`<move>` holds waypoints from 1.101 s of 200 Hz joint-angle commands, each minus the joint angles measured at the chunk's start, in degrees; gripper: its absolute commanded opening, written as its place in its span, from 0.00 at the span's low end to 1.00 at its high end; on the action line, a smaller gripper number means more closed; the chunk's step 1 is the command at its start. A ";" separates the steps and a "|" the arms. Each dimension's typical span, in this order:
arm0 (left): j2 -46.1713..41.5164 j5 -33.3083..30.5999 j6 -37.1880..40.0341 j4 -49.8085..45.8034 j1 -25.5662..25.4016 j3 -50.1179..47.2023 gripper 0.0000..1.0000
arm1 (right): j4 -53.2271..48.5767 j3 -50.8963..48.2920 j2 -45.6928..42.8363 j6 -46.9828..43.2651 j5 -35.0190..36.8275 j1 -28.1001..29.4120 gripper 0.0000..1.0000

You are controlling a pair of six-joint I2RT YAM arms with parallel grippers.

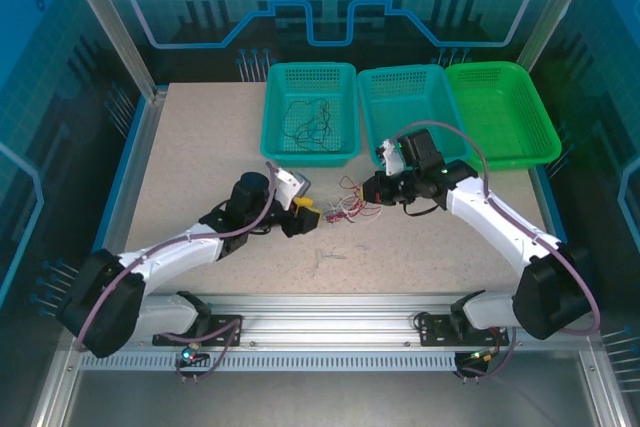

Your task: Untangle the cables

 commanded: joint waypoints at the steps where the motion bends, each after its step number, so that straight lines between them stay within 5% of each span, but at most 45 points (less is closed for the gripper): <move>1: 2.90 3.20 3.57 4.05 -0.21 1.47 0.52 | -1.37 3.02 0.12 1.79 -2.86 1.50 0.00; 29: 5.82 9.39 0.77 7.87 -0.28 1.96 0.48 | -1.66 3.34 0.21 2.25 -2.55 1.64 0.00; 60: 6.94 6.74 -0.39 8.36 -0.29 1.52 0.00 | -1.86 3.27 -0.29 2.50 -2.23 1.70 0.00; 105: 3.18 -1.63 -0.72 6.56 -0.09 -0.41 0.00 | -5.85 0.02 -3.52 6.09 8.68 -2.58 0.00; 167: -7.43 -10.52 -7.13 3.77 5.67 -7.22 0.00 | -9.21 -14.66 -15.66 6.47 14.04 -27.75 0.00; 220: -5.97 -3.72 -9.56 7.11 6.20 -6.98 0.00 | -4.80 -23.66 -13.44 8.67 18.26 -17.56 0.06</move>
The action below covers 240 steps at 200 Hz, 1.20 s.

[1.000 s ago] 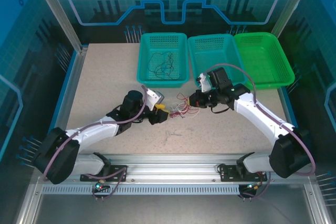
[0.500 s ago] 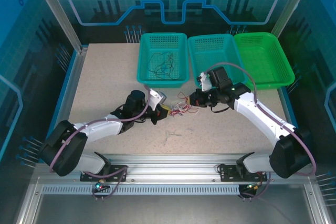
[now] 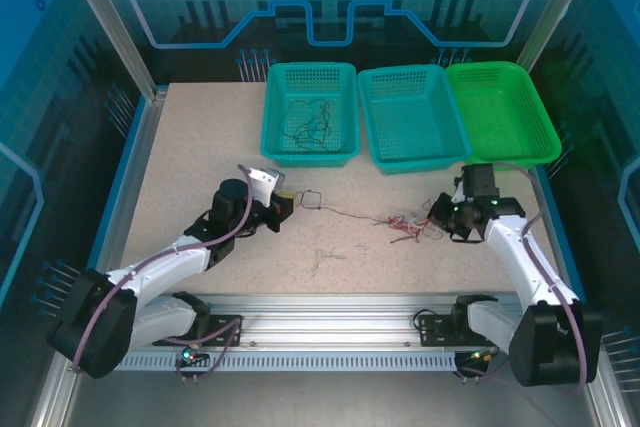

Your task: Untangle the cables

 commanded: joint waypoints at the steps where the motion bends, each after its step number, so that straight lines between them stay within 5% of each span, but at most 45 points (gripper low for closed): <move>1: 1.35 3.28 -2.52 2.89 0.19 0.09 0.00 | 0.68 -3.15 1.41 2.00 4.21 5.08 0.06; 15: 1.54 3.18 -2.91 2.67 0.19 0.78 0.00 | -0.57 -2.85 0.62 1.44 6.82 5.47 0.13; 37: 1.18 5.66 -2.05 2.44 0.19 1.59 0.00 | -1.58 1.53 -3.24 -6.10 7.36 7.95 0.49; 55: 1.60 7.52 -1.42 1.73 0.10 2.62 0.00 | -1.68 6.75 -4.63 -13.43 8.36 14.56 0.61; 94: 2.63 7.28 -2.27 1.77 -0.48 3.46 0.00 | -0.11 14.79 5.72 -12.46 19.79 31.84 0.64; 115: 2.44 6.47 -3.33 2.27 -0.68 3.34 0.00 | 4.07 14.07 15.31 -5.58 18.57 34.65 0.64; 143: -0.62 3.83 -3.88 0.84 -0.61 3.10 0.00 | 1.38 13.04 24.46 3.31 29.39 35.02 0.64; 171: -6.34 -1.11 -4.33 -2.63 0.36 2.79 0.00 | -0.51 12.08 27.91 4.87 35.67 34.86 0.54; 196: -12.61 -8.80 -5.79 -12.32 3.16 5.90 0.00 | 0.32 8.36 26.90 5.50 36.03 32.39 0.32; 221: -18.08 -15.30 -12.02 -24.16 11.69 10.43 0.00 | 1.29 4.72 24.51 6.99 34.90 27.83 0.08; 240: -20.40 -15.06 -14.79 -29.72 18.19 12.73 0.00 | 1.29 4.14 23.14 7.95 36.78 27.17 0.02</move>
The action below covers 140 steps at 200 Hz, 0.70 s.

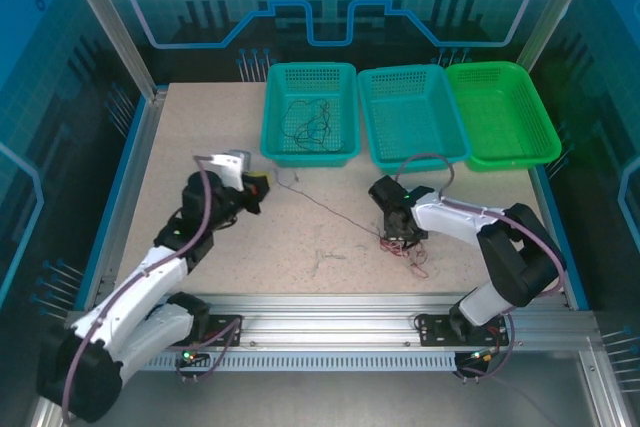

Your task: Untangle the cables

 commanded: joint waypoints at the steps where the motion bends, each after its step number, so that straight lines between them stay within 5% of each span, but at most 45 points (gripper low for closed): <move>1: -3.04 -5.15 -5.96 -11.38 6.59 4.08 0.00 | -0.92 -1.10 -2.57 2.82 3.42 -1.25 0.02; 53: -4.09 -0.19 -9.71 -14.43 11.21 6.73 0.00 | 0.61 -1.50 -3.10 2.21 1.90 -3.60 0.00; 81: -3.43 4.99 -10.15 -10.86 11.26 5.51 0.00 | 3.54 1.32 -8.68 -7.40 -3.70 0.77 0.48; 90: -3.30 4.93 -9.96 -11.29 11.26 5.45 0.00 | 3.94 3.41 -9.65 -9.94 -5.91 2.69 0.57; 110: -3.54 4.85 -9.92 -11.93 11.26 4.90 0.00 | 5.90 9.21 -8.34 -12.43 -12.21 7.26 0.59; 140: -4.34 4.15 -10.19 -12.83 11.17 4.49 0.00 | 7.30 18.90 2.17 -0.12 -12.29 14.12 0.60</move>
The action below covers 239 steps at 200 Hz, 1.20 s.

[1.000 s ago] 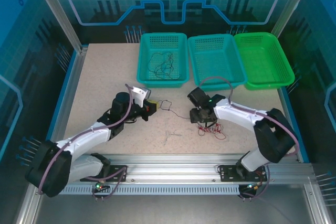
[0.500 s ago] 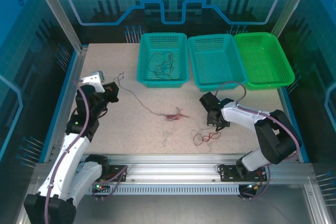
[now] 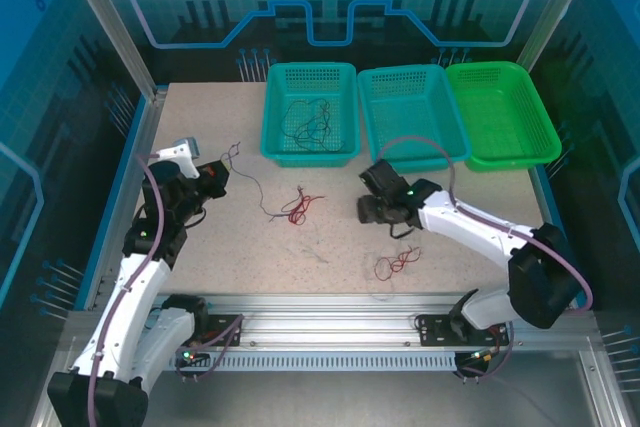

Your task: Untangle the cables

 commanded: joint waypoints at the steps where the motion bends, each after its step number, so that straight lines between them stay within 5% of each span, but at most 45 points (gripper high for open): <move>1: -0.98 1.13 -1.34 -0.80 0.35 -0.92 0.00 | 3.19 6.22 7.66 7.24 -3.31 4.58 0.60; 42: -2.78 0.55 -1.09 -2.24 0.26 -2.30 0.00 | 9.93 15.97 23.34 16.04 0.27 7.99 0.65; 78: -4.38 0.36 -0.21 -3.93 0.26 -3.30 0.00 | 12.88 21.14 33.09 16.35 -3.60 7.50 0.70; 194: -4.98 1.45 1.74 -3.71 0.26 -4.00 0.00 | 19.49 21.47 36.31 18.72 -8.06 5.42 0.68; 215: -4.96 1.43 1.71 -3.71 0.26 -4.04 0.00 | 14.52 24.99 38.97 16.80 -1.50 6.55 0.61; 239: -5.31 0.22 1.70 -4.85 0.26 -3.83 0.00 | 10.01 25.83 39.77 17.52 2.55 7.14 0.36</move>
